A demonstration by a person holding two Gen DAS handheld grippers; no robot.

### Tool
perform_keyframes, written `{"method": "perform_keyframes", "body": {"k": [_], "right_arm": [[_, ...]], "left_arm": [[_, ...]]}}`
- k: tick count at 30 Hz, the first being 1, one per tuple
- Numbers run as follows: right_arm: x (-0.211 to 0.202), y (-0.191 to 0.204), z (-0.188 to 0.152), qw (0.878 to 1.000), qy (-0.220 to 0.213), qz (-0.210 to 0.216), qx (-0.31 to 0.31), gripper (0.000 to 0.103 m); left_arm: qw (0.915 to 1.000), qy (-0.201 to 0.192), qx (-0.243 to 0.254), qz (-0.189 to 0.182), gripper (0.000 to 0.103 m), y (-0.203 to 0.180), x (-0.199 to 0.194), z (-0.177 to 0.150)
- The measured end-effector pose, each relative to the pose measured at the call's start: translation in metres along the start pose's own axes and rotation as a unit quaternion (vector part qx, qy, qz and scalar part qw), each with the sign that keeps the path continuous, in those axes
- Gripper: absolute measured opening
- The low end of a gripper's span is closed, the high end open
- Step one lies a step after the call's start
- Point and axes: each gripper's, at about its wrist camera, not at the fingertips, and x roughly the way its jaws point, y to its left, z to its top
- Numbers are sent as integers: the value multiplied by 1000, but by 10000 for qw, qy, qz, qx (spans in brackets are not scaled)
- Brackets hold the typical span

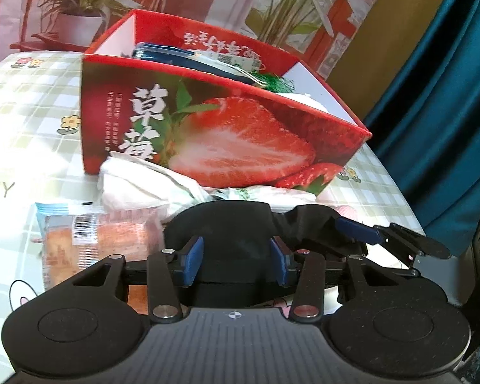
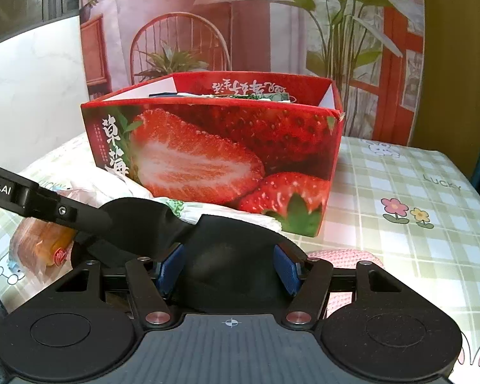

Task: Organize soft objects
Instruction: 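Move both open grippers back to the wrapped bread pastry, then close both grippers on the wrapped bread pastry bag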

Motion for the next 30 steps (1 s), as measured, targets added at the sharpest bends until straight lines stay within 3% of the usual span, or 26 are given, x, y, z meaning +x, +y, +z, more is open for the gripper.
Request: {"method": "perform_keyframes", "body": {"k": [10, 18, 23, 25, 30], "right_arm": [[-3, 3, 1, 10000, -44, 35, -42, 59], [-4, 27, 12, 9981, 15, 475, -389, 60], [4, 58, 21, 9904, 148, 1022, -919, 61], [5, 72, 23, 9861, 209, 1185, -1145, 62], [8, 97, 21, 9757, 364, 1485, -1569, 63]], "left_arm": [[9980, -359, -124, 512, 48, 17, -30, 16], [9934, -147, -435, 1053, 49, 65, -57, 6], [9932, 37, -892, 743, 49, 87, -55, 6], [9948, 167, -875, 496, 49, 88, -48, 7], [9962, 227, -704, 453, 49, 78, -39, 7]]}}
